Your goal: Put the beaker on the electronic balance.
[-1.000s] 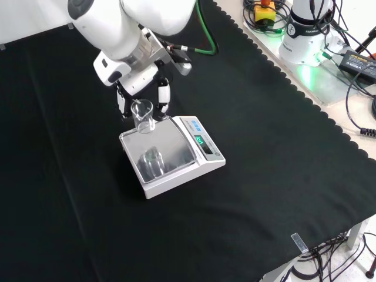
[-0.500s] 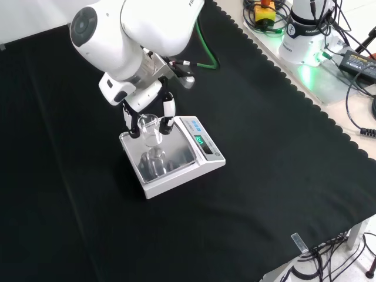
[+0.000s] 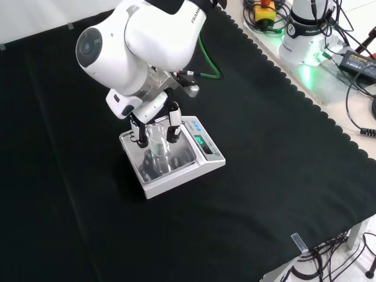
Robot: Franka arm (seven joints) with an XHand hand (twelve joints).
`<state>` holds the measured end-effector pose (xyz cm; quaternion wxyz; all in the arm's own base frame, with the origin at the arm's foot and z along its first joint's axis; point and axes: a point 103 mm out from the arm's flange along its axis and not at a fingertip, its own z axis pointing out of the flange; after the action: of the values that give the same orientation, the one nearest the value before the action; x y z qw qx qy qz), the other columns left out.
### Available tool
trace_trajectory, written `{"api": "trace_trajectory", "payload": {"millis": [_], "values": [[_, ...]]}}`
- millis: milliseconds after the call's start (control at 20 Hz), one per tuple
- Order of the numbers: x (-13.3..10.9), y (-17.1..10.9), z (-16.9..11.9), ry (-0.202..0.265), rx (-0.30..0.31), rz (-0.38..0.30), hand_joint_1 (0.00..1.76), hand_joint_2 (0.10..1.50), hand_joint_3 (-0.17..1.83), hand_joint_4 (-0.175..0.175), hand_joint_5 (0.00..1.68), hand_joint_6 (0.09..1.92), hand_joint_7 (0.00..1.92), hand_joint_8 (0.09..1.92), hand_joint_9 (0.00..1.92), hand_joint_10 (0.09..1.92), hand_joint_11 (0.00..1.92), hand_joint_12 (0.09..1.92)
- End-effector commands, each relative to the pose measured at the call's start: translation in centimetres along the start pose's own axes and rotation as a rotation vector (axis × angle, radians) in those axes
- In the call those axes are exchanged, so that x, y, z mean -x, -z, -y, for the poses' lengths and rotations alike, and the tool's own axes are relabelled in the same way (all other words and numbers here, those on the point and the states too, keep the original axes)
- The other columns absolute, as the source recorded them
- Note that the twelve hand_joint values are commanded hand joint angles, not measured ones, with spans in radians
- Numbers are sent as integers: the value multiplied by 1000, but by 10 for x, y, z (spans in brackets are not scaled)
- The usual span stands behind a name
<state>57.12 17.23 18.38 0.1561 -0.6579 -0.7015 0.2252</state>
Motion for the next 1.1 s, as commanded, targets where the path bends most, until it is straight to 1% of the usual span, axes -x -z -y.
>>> {"api": "trace_trajectory", "payload": {"millis": [50,150,250,350,450,500,600,700,800,900,1100], "values": [[-1,-3,4,1,-10,6,947,725,527,-174,846,301,1062,451,1456,87,1378,695],[-1,-4,6,1,-18,18,914,718,526,-160,800,310,1024,461,1415,87,1279,785],[-2,-3,10,1,-16,38,869,703,529,-143,712,288,938,477,1335,87,1156,896],[-2,1,16,4,-11,60,806,673,518,-133,608,233,791,493,1198,87,982,1044],[-3,7,23,7,5,77,733,653,472,-140,487,140,591,545,1050,87,849,1158],[-4,10,27,8,16,82,689,646,434,-145,412,89,460,570,945,87,778,1205],[-5,18,33,7,33,93,613,649,330,-153,304,87,226,658,761,87,653,1280],[-5,26,40,3,40,114,571,660,249,-157,250,87,91,724,663,87,575,1334],[-5,33,46,0,49,121,550,666,207,-159,219,87,24,735,608,87,544,1353],[-4,41,52,-4,57,116,531,668,180,-161,198,87,5,699,575,87,526,1363],[-2,56,66,-3,90,69,509,670,157,-161,183,87,0,666,557,87,510,1372]]}}
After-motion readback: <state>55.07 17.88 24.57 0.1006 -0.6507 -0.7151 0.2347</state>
